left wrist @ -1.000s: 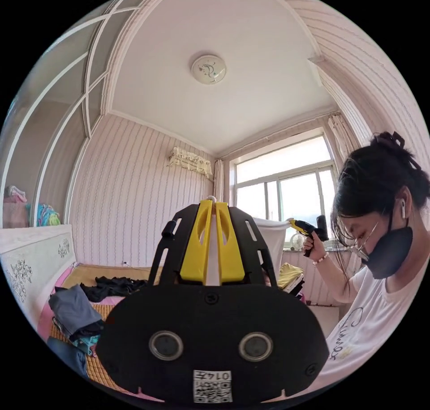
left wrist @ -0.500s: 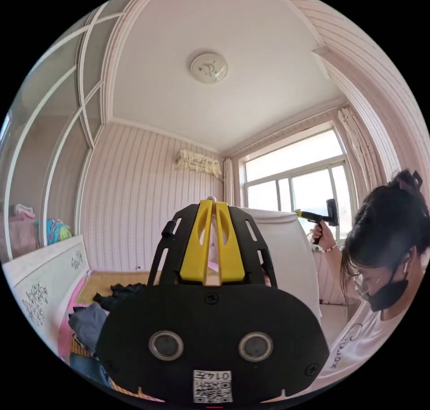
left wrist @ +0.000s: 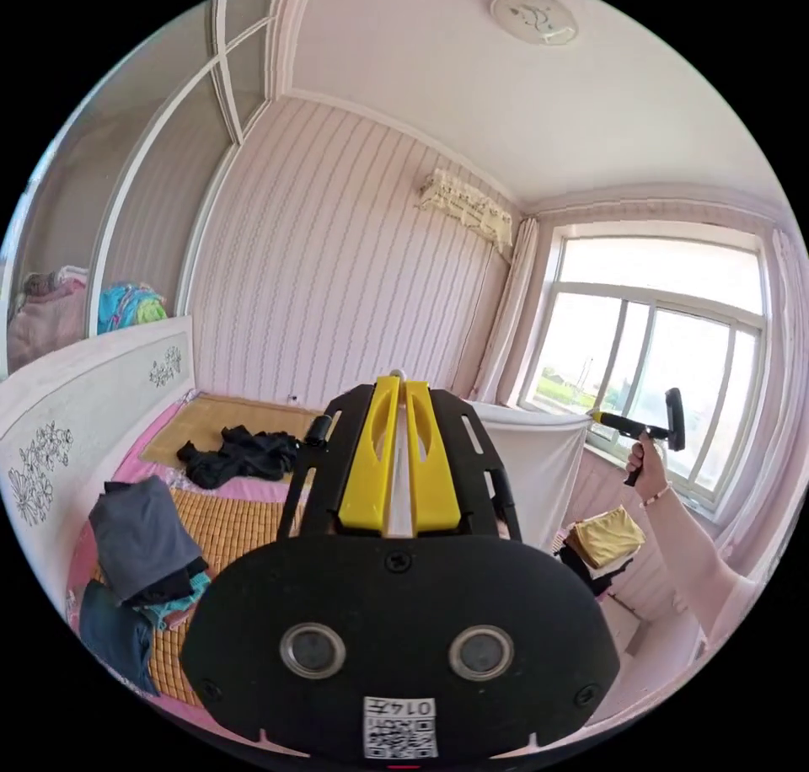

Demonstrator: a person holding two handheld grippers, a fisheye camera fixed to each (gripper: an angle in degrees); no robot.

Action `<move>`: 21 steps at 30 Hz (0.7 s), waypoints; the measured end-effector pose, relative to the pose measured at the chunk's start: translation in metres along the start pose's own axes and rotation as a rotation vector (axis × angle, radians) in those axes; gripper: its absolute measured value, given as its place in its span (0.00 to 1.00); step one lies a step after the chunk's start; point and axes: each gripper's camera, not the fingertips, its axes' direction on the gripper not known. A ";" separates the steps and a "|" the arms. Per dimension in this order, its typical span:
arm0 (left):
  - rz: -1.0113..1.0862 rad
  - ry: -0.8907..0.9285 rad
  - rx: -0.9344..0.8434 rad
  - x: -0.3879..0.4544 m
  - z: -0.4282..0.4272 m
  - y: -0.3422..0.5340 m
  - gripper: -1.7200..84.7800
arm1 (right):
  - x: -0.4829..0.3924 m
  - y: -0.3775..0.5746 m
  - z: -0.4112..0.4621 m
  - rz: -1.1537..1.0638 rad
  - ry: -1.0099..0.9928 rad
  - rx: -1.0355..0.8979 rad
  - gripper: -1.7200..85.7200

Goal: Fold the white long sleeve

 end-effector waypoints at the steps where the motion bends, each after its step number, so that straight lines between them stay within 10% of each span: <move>1: 0.033 -0.011 0.067 0.011 -0.007 -0.020 0.01 | -0.007 -0.021 -0.009 -0.028 -0.001 0.076 0.03; 8: 0.141 -0.019 0.170 0.026 -0.020 -0.023 0.01 | -0.044 -0.048 0.005 -0.204 0.005 0.220 0.03; 21: -0.173 -0.162 -0.801 -0.109 0.133 0.431 0.01 | 0.051 0.265 0.303 0.317 -0.159 -0.774 0.03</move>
